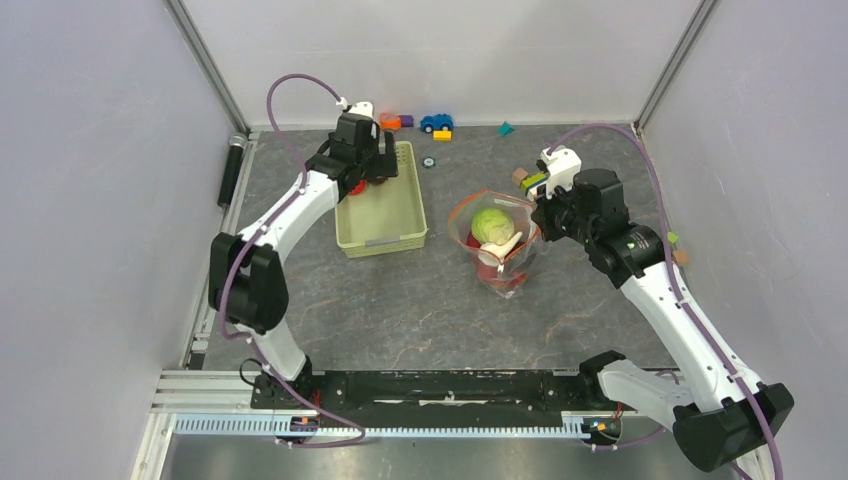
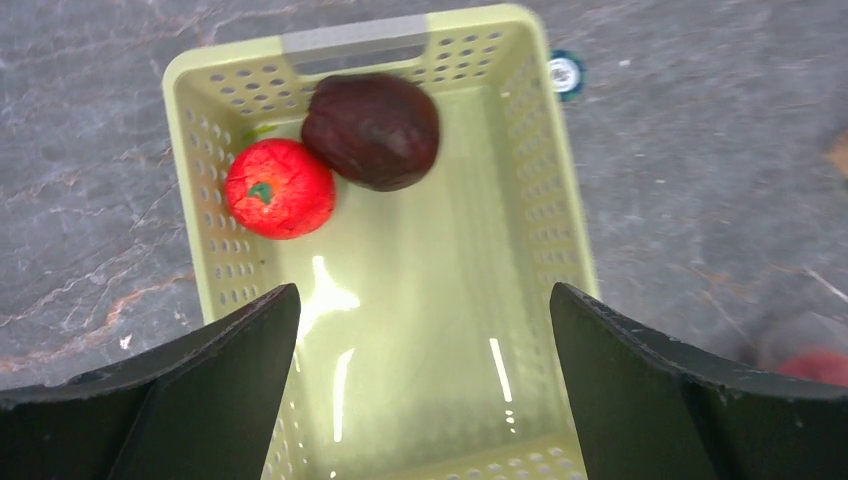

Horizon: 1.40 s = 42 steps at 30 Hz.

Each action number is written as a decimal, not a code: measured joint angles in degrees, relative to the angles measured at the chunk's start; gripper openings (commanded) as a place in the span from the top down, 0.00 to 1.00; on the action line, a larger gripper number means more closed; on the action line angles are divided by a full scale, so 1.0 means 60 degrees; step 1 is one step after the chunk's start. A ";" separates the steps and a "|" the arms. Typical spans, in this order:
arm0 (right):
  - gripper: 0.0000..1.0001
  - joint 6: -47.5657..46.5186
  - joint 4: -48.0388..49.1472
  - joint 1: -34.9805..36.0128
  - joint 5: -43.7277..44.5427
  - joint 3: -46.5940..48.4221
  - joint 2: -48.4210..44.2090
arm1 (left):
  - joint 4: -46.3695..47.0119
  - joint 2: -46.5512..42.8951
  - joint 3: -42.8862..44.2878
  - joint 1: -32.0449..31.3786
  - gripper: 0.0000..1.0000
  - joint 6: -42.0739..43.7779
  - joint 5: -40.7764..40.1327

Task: Place the food in the zip-top bag and seal the zipper
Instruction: Pick up the fake fruit from the bin.

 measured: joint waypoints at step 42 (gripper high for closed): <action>1.00 0.0000 -0.0011 0.0000 0.0284 0.0000 0.0004 | -0.0572 0.4313 0.2080 0.1563 0.21 -0.0062 -0.0146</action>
